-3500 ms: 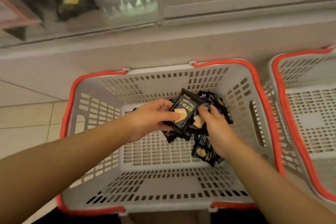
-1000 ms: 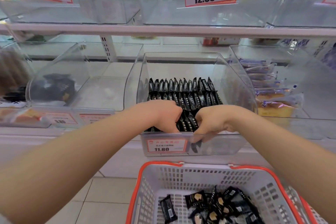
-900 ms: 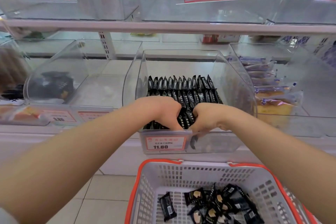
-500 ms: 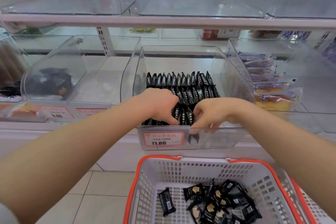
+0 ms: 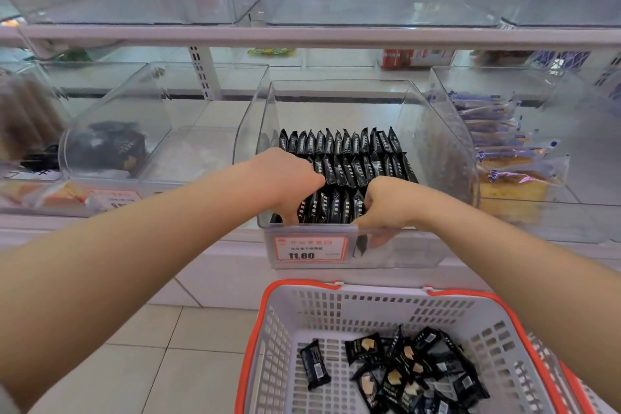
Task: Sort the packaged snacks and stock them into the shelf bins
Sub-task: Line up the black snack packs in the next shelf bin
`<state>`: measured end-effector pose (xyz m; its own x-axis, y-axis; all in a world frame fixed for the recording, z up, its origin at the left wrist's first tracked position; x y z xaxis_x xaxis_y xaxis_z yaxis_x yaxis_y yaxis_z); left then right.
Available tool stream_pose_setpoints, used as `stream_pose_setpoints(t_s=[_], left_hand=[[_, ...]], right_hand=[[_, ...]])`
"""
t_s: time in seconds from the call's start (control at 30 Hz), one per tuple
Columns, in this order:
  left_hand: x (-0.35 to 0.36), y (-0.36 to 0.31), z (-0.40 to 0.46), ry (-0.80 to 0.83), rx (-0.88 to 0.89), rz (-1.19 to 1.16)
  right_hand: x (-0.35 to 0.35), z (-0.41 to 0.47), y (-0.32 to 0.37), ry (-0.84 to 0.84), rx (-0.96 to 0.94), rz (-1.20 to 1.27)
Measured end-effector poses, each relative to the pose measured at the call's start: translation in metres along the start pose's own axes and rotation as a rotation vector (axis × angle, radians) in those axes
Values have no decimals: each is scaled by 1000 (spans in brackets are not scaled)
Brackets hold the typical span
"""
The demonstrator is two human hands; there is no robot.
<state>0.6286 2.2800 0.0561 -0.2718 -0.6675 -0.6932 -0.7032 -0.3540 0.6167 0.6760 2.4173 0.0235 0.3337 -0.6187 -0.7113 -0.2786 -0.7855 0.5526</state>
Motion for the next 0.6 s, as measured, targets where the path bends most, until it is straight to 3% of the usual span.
stream_pose_setpoints(t_s=[0.27, 0.37, 0.5, 0.6], left_hand=[[-3, 0, -7, 92, 3, -75], [-20, 1, -21, -95, -2, -69], [-49, -29, -55, -460, 78, -87], [-53, -71, -68, -493, 191, -123]], right_hand=[[-5, -5, 1, 97, 41, -53], [-21, -22, 7, 15, -29, -48], [-40, -70, 12, -301, -327, -71], [-31, -110, -14, -335, -452, 67]])
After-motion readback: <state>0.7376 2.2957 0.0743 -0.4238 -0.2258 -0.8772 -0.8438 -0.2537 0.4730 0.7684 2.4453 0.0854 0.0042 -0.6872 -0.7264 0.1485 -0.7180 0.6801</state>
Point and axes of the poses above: each hand's wrist, its own z-axis towards the middle knuckle, its own x-axis out of the palm, y = z × x, the point moved 3 cm from there along z, towards the middle knuckle, and after that the axes turned 11 degrees about z, right-handed, at the moved point
